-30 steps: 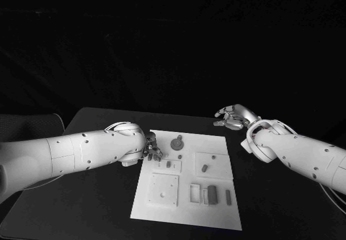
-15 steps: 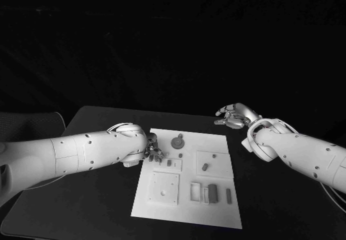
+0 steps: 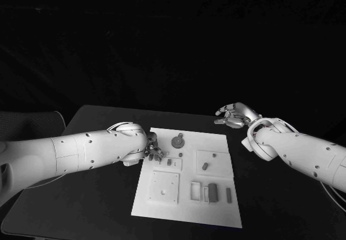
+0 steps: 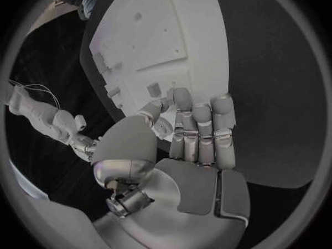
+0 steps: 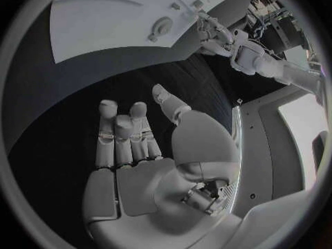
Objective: Assemble the parts on the task board
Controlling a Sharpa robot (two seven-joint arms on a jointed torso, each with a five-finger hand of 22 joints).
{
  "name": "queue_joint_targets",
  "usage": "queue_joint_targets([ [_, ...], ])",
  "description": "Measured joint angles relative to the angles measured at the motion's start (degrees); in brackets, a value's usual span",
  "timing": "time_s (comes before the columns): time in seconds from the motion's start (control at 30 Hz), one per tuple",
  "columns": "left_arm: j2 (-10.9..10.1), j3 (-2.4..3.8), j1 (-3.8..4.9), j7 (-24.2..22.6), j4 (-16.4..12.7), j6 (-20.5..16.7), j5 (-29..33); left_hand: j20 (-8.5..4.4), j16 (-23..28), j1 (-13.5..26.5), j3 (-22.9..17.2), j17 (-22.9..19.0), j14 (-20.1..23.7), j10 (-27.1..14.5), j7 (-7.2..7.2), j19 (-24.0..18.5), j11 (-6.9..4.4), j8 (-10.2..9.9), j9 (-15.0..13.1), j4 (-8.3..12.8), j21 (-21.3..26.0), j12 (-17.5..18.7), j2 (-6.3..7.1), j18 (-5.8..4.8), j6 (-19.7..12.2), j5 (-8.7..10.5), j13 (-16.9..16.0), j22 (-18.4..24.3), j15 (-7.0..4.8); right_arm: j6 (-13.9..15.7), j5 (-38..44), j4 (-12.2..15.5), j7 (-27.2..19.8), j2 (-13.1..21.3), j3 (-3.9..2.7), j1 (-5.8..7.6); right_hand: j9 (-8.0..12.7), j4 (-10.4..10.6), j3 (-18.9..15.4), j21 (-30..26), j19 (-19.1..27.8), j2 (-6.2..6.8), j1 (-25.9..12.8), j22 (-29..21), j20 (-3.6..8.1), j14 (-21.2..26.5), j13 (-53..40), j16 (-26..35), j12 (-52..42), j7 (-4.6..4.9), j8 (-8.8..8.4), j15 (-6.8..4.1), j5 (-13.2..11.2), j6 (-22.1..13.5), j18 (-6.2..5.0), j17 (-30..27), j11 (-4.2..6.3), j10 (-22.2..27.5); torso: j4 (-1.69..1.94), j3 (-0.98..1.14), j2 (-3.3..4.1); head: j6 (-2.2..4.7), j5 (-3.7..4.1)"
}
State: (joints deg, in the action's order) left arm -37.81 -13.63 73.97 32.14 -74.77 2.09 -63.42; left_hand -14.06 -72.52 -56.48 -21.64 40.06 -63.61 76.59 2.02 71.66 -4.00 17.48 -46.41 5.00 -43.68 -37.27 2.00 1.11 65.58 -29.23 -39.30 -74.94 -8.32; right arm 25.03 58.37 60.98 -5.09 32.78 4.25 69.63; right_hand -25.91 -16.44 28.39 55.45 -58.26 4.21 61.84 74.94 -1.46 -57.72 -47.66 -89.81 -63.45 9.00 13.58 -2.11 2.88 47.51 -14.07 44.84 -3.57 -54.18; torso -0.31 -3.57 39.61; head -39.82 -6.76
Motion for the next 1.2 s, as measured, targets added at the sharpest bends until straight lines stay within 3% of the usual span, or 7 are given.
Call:
queue_joint_targets([
  [1.2,0.7,0.03,-0.46,-0.3,1.1,0.6,-0.2,0.13,0.0,-0.1,0.0,0.0,0.0,0.1,-0.09,0.2,0.09,-0.2,-0.1,0.0,-0.2,0.0,-0.12,0.0,0.3,-0.22,0.0,0.0,-0.14,-0.5,0.0,0.0,0.0,0.1,0.0,0.0,0.1,0.0,0.0,0.0,0.0,0.0,0.0,0.0,-0.03,0.0,0.0,0.0,0.0,0.07,0.0,0.0,0.0,0.1,0.0,0.0,0.0,0.0,0.0,0.05,0.0,-0.1,0.19],
])
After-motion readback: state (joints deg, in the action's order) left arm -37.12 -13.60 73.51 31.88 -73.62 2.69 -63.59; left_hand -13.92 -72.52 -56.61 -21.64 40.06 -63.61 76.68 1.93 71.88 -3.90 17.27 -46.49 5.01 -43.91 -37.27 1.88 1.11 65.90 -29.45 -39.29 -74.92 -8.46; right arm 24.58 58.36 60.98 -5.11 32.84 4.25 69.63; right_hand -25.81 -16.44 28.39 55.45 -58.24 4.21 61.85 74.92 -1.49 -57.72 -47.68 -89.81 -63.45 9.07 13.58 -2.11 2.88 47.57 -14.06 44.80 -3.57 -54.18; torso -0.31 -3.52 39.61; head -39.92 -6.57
